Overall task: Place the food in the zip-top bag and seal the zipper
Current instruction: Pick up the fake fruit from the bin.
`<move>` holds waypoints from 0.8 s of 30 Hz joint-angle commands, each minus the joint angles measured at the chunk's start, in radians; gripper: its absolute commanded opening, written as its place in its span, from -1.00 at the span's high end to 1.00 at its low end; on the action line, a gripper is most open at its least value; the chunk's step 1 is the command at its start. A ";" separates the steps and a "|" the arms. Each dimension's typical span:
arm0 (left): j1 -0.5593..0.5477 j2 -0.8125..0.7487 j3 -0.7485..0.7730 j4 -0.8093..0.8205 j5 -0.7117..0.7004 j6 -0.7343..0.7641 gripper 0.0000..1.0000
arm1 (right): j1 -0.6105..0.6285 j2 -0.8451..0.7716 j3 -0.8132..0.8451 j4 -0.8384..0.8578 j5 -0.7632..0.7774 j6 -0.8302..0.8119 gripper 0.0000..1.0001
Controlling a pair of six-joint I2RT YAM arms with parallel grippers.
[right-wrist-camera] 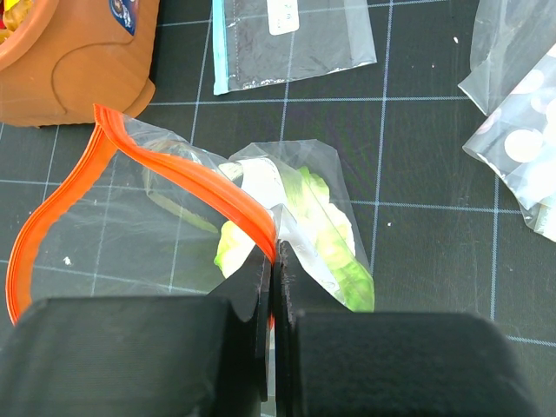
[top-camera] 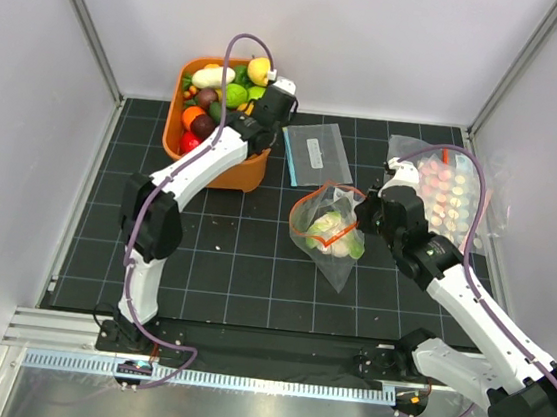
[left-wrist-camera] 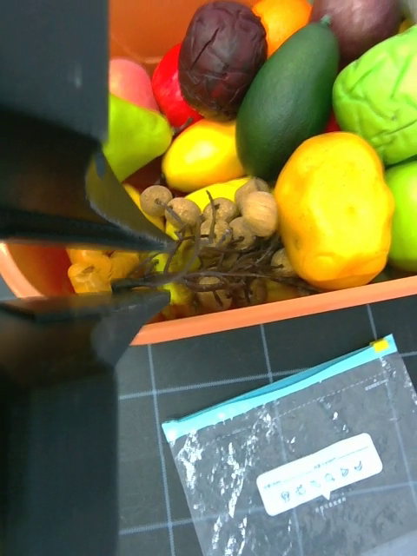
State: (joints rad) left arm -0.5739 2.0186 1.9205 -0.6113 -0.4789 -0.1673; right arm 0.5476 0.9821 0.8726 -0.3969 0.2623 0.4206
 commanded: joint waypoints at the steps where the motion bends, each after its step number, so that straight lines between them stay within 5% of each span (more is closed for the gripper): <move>1: 0.002 0.014 0.063 -0.018 -0.039 0.014 0.52 | -0.002 -0.011 0.002 0.033 -0.003 -0.006 0.98; 7: 0.002 0.002 0.078 -0.045 -0.098 0.006 1.00 | -0.002 -0.010 0.002 0.033 -0.001 -0.005 0.98; 13: 0.003 -0.069 0.081 -0.058 -0.204 -0.023 1.00 | -0.003 -0.008 0.000 0.036 -0.005 -0.005 0.98; 24: -0.030 -0.257 0.109 -0.054 -0.185 -0.040 1.00 | -0.002 -0.008 -0.007 0.049 -0.009 -0.003 0.98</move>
State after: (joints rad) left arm -0.5823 1.8496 1.9717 -0.6815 -0.6281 -0.2092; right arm 0.5476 0.9817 0.8673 -0.3878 0.2592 0.4206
